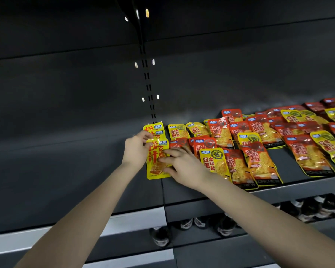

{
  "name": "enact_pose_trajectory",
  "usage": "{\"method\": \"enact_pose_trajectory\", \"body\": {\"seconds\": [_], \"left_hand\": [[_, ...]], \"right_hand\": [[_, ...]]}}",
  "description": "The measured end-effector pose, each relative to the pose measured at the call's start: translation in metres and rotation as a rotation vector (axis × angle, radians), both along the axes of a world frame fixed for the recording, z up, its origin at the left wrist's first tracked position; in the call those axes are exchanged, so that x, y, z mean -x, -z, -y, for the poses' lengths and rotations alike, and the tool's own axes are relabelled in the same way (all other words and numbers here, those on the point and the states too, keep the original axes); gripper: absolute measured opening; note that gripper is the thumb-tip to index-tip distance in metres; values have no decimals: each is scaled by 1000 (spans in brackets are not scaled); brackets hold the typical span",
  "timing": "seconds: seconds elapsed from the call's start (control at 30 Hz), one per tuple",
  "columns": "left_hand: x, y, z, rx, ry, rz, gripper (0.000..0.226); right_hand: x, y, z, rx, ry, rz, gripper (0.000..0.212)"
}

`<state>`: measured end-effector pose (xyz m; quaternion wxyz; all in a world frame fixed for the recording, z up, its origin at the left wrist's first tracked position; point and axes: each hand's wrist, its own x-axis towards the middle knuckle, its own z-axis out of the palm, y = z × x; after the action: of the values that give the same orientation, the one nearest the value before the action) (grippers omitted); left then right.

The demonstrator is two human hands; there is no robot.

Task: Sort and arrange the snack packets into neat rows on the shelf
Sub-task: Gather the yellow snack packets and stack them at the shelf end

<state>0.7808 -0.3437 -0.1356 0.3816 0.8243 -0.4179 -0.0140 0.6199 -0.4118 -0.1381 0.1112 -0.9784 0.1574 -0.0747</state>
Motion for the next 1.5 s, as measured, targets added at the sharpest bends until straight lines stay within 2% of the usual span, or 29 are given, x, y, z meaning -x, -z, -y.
{"method": "enact_pose_trajectory", "body": {"seconds": [0.43, 0.67, 0.83, 0.93, 1.5], "left_hand": [[2, 4, -8, -38, 16, 28, 20], [13, -5, -8, 65, 30, 83, 25], [39, -18, 8, 167, 110, 119, 27], [59, -21, 22, 203, 171, 142, 25], [168, -34, 117, 155, 332, 125, 28]], "right_hand": [[0, 2, -14, 21, 89, -70, 51], [14, 2, -15, 39, 108, 59, 48], [32, 0, -11, 17, 156, 150, 44], [48, -1, -4, 44, 188, 128, 42], [162, -14, 81, 65, 342, 175, 39]]}}
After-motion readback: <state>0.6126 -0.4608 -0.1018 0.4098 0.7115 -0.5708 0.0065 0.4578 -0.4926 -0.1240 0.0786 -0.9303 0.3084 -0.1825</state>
